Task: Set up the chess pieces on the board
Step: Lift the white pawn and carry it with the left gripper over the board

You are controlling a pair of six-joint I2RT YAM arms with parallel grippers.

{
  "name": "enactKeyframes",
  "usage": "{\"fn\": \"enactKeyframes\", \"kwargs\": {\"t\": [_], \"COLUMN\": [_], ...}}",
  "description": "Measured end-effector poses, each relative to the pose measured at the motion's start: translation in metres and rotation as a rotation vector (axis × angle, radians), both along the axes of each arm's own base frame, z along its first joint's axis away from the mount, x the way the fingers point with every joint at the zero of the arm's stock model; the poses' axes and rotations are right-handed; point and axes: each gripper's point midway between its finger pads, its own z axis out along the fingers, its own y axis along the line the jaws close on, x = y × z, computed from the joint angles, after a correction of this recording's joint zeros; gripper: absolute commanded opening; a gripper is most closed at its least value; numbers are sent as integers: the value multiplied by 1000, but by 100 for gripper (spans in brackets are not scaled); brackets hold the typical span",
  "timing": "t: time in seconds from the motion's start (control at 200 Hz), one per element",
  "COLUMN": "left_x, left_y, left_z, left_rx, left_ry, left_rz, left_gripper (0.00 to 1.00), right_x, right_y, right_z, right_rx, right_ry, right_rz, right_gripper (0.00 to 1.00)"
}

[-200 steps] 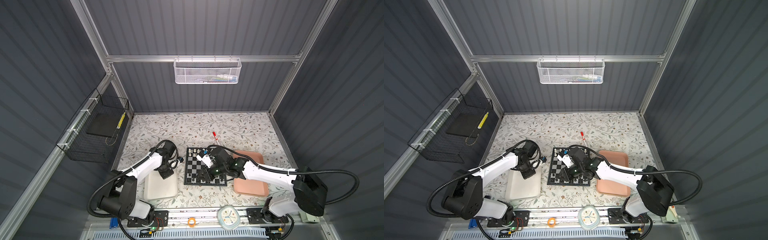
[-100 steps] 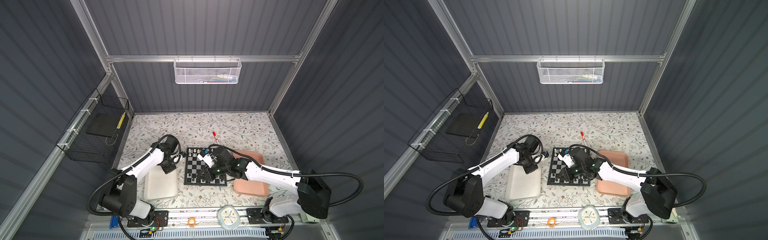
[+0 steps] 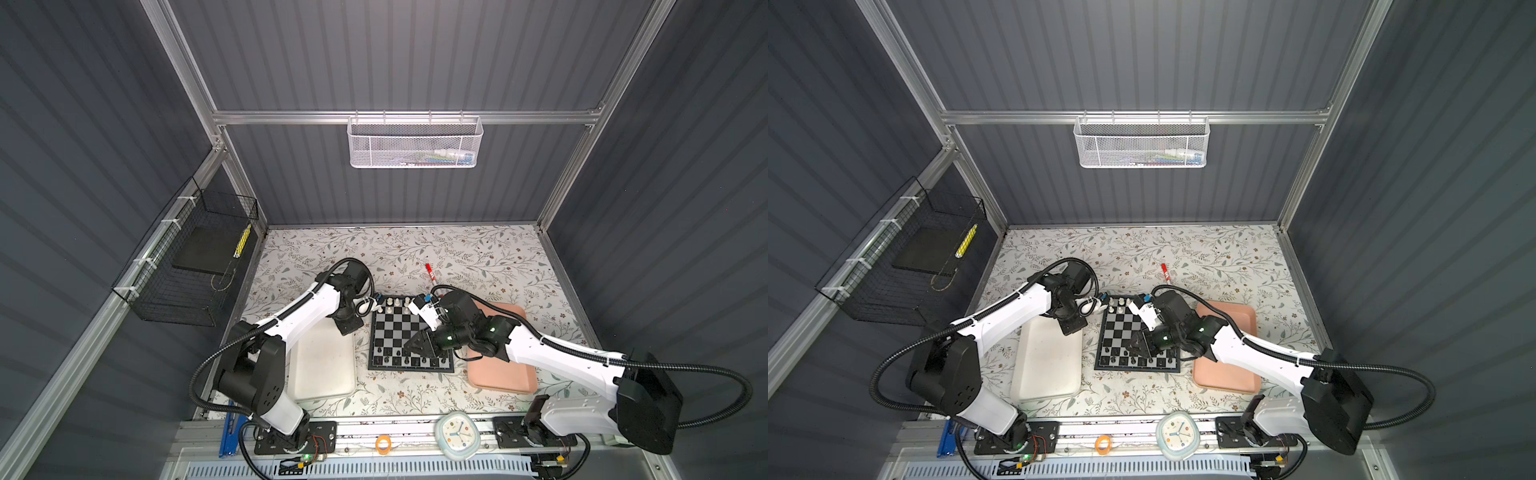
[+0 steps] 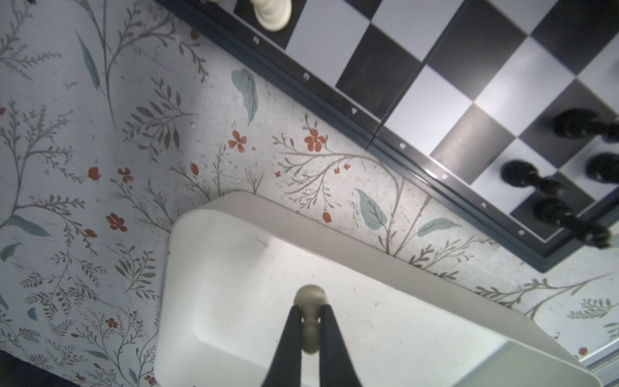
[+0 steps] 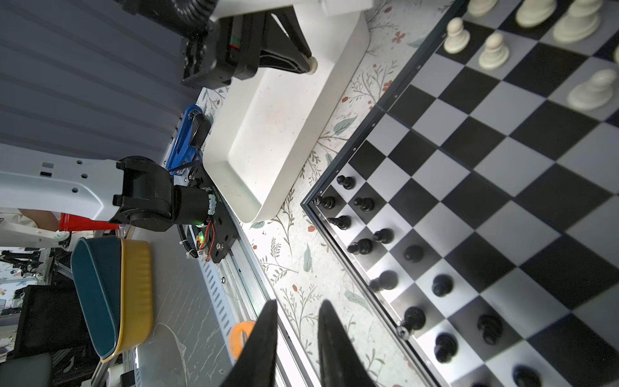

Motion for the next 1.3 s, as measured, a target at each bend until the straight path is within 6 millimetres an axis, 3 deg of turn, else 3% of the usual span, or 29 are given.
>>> {"fn": "enactKeyframes", "kwargs": {"t": [0.595,0.95,1.301], "left_x": [25,31,38], "left_y": [-86,-108,-131], "left_z": [17,12,7], "left_rx": [-49,-72,-92], "left_ry": [-26,-7,-1], "left_rz": [-159,-187,-215], "left_gripper": [7,7,7], "right_x": [-1,-2,1], "right_y": [-28,-43,-51], "right_z": [2,-8,1], "right_rx": [-22,-55,-46], "right_ry": [-4,17,-20], "right_rz": [-64,-113,-150], "right_gripper": [25,25,25]}}
